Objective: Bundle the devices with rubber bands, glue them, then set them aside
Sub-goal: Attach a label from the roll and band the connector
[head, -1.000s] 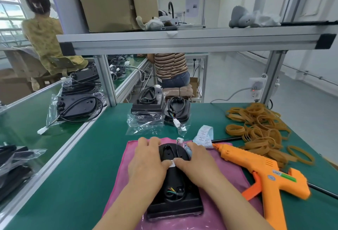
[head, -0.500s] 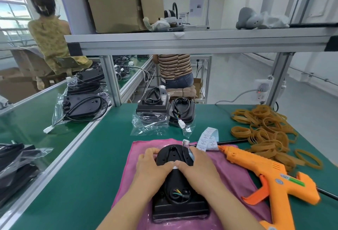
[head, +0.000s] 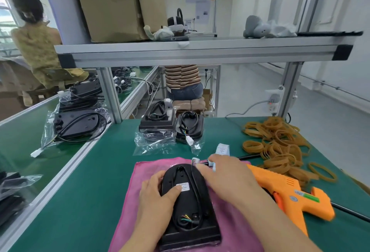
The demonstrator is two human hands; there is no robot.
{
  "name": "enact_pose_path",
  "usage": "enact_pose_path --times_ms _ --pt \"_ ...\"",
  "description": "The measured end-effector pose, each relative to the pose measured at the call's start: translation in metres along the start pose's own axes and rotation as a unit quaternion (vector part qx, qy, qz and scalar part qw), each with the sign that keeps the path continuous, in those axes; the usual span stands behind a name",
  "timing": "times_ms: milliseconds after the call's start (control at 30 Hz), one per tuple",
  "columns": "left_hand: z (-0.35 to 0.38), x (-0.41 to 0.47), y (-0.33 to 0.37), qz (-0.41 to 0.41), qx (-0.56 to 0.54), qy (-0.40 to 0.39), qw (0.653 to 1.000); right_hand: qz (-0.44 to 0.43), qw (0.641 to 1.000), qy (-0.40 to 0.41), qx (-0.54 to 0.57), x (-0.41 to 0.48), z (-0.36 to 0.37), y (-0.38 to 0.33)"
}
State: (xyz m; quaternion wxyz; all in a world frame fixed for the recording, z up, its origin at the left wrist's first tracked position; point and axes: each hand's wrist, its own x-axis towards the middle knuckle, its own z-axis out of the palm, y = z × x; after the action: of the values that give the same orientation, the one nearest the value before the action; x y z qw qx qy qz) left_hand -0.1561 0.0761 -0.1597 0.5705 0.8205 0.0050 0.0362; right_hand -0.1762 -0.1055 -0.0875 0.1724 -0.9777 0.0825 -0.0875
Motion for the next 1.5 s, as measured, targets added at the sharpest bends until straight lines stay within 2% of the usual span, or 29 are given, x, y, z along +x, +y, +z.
enact_pose_path --times_ms 100,167,367,433,533,733,800,867,933,1000,1133,1233,1300,1367,1500 --pt "-0.001 -0.001 -0.002 -0.006 -0.014 -0.001 1.0 0.0 0.996 0.093 0.005 0.025 -0.029 0.018" --pt "-0.001 -0.001 -0.002 -0.004 -0.016 0.003 1.0 0.032 0.993 0.113 0.006 0.048 -0.04 0.037" --pt "-0.001 -0.001 -0.002 -0.003 -0.026 0.008 1.0 0.132 0.979 0.022 -0.151 0.087 -0.025 0.09" --pt "-0.001 -0.001 -0.001 -0.006 -0.027 0.009 1.0 0.133 0.97 -0.001 -0.203 0.089 -0.018 0.102" --pt "-0.001 -0.001 -0.001 -0.006 -0.024 0.014 1.0 0.121 0.964 0.022 -0.236 0.09 -0.018 0.112" --pt "-0.004 -0.003 0.007 -0.025 0.006 0.007 1.0 0.079 0.979 0.066 -0.176 0.088 -0.055 0.102" --pt "-0.009 -0.005 0.02 0.021 0.045 0.039 0.998 0.004 0.996 0.042 -0.082 0.083 -0.07 0.084" --pt "-0.014 -0.006 0.04 0.113 0.048 0.069 0.99 -0.081 0.995 -0.031 0.04 0.07 -0.083 0.056" --pt "-0.017 -0.006 0.066 0.17 0.028 0.044 0.984 -0.138 0.974 -0.122 0.134 0.055 -0.091 0.027" --pt "-0.017 -0.004 0.089 0.187 -0.006 -0.007 0.982 -0.184 0.946 -0.187 0.189 0.045 -0.093 0.005" --pt "-0.017 0.0 0.113 0.134 -0.056 -0.104 0.984 -0.234 0.91 -0.244 0.242 0.034 -0.088 -0.017" --pt "-0.026 0.001 0.109 0.042 -0.143 -0.177 0.973 -0.238 0.898 -0.255 0.268 0.032 -0.082 -0.02" --pt "-0.033 0.001 0.105 -0.005 -0.162 -0.22 0.962 -0.242 0.899 -0.252 0.263 0.032 -0.076 -0.021" --pt "-0.036 0.002 0.101 -0.007 -0.121 -0.245 0.962 -0.241 0.909 -0.23 0.251 0.032 -0.071 -0.022" --pt "-0.04 0.006 0.093 0.04 -0.022 -0.281 0.959 -0.218 0.934 -0.162 0.231 0.03 -0.053 -0.025"
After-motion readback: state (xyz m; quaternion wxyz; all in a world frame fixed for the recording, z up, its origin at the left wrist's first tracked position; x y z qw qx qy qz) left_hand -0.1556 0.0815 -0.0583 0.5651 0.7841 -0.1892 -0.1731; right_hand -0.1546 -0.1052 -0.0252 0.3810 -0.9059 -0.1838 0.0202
